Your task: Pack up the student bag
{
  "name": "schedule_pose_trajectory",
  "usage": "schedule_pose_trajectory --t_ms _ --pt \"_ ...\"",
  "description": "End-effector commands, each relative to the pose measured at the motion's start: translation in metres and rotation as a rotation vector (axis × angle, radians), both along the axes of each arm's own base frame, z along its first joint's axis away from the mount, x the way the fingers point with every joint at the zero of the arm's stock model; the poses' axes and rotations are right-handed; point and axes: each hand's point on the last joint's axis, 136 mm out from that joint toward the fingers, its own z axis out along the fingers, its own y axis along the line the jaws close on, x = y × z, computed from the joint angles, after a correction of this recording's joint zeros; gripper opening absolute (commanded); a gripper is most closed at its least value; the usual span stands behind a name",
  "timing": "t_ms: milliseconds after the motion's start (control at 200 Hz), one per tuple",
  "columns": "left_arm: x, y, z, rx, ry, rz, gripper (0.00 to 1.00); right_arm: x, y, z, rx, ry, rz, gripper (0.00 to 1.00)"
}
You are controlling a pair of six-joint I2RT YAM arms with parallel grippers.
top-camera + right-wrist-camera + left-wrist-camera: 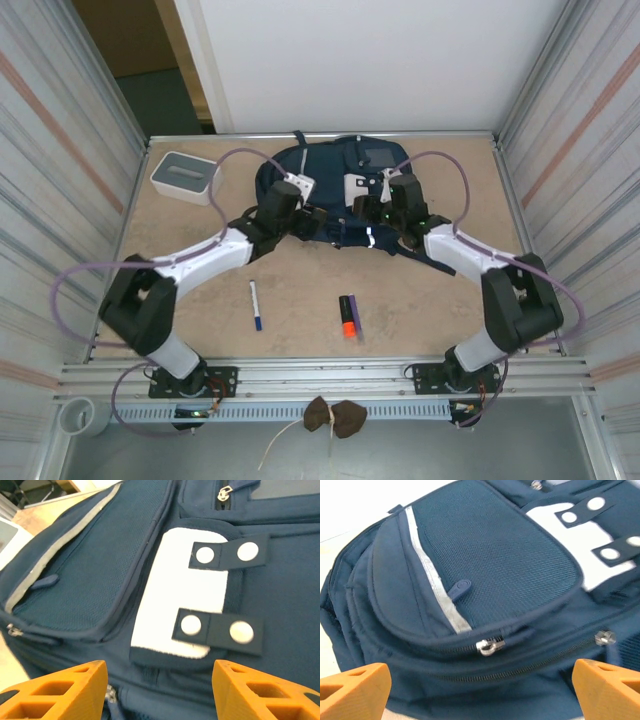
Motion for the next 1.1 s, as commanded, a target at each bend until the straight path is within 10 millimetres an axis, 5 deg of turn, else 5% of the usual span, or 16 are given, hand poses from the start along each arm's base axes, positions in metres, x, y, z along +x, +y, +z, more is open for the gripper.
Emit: schedule_pose_trajectory --t_ms 0,331,531,1092 --pt "0.020 0.001 0.001 0.105 -0.030 0.060 0.96 0.012 0.008 -0.013 -0.011 0.001 0.027 0.56" --pt "0.042 0.009 -0.033 0.296 -0.005 0.115 0.96 0.010 -0.016 -0.075 -0.087 0.140 -0.041 0.55" --pt "0.035 0.024 -0.038 0.347 0.002 0.138 0.89 0.005 -0.032 -0.087 -0.114 0.178 -0.075 0.55" --pt "0.007 0.046 -0.037 0.108 0.131 0.094 0.27 0.005 -0.033 -0.087 -0.129 0.183 -0.065 0.55"
